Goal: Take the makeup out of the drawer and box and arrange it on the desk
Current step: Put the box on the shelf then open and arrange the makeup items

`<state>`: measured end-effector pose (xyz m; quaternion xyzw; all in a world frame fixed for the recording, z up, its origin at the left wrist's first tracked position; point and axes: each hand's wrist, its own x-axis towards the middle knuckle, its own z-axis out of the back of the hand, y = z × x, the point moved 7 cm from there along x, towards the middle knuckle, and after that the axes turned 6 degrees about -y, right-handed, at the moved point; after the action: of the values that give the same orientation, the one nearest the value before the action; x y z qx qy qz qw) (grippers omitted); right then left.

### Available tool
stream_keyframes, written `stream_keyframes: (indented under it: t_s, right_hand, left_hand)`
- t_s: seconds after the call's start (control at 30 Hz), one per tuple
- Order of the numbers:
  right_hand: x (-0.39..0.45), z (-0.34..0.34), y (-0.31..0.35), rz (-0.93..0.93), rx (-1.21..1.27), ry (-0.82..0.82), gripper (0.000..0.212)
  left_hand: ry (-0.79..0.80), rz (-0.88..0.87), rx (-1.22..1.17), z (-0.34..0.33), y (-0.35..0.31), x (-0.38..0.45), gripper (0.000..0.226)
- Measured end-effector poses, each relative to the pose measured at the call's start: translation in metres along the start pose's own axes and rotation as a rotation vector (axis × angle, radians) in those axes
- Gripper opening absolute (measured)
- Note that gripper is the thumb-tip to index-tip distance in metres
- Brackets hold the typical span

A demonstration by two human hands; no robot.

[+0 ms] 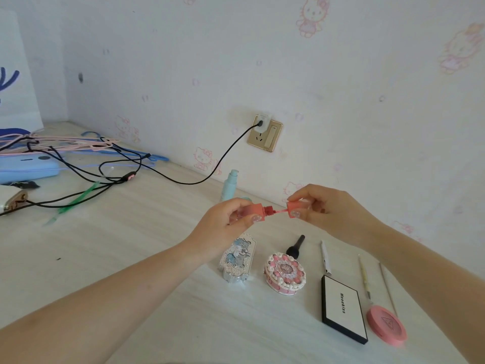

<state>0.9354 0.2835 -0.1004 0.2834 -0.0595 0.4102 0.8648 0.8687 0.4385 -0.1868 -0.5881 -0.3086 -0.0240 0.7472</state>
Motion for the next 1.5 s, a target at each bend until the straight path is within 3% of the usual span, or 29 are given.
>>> stream_keyframes:
  t_s: [0.4,0.6,0.73,0.87,0.97,1.1,1.3,1.5]
  right_hand:
    - [-0.001,0.003,-0.027,-0.058,0.001,-0.051,0.014]
    - [0.004,-0.013,-0.076,-0.279,0.402,-0.109,0.013]
    - [0.005,-0.038,-0.101,-0.446,0.639,-0.108,0.025]
    - [0.014,-0.056,-0.123,-0.517,0.699,-0.163,0.018]
    - [0.023,-0.069,-0.135,-0.517,0.743,-0.144,0.009]
    - [0.036,-0.082,-0.149,-0.468,0.576,-0.125,0.014]
    - [0.05,-0.1,-0.169,-0.528,0.49,-0.145,0.025]
    - [0.059,-0.11,-0.175,-0.491,0.267,-0.111,0.027]
  left_hand:
    - [-0.047,0.063,0.052,-0.001,0.021,0.012,0.009]
    - [-0.052,0.164,0.031,-0.016,0.048,0.025,0.029]
    - [-0.07,0.2,0.093,-0.028,0.06,0.041,0.022]
    - [-0.041,0.231,0.119,-0.037,0.073,0.054,0.005]
    - [-0.014,0.255,0.153,-0.042,0.086,0.062,0.011]
    - [0.006,0.312,0.23,-0.05,0.098,0.074,0.01]
    - [0.111,0.329,0.561,-0.065,0.112,0.089,0.013]
    - [0.088,0.389,0.627,-0.063,0.129,0.093,0.014]
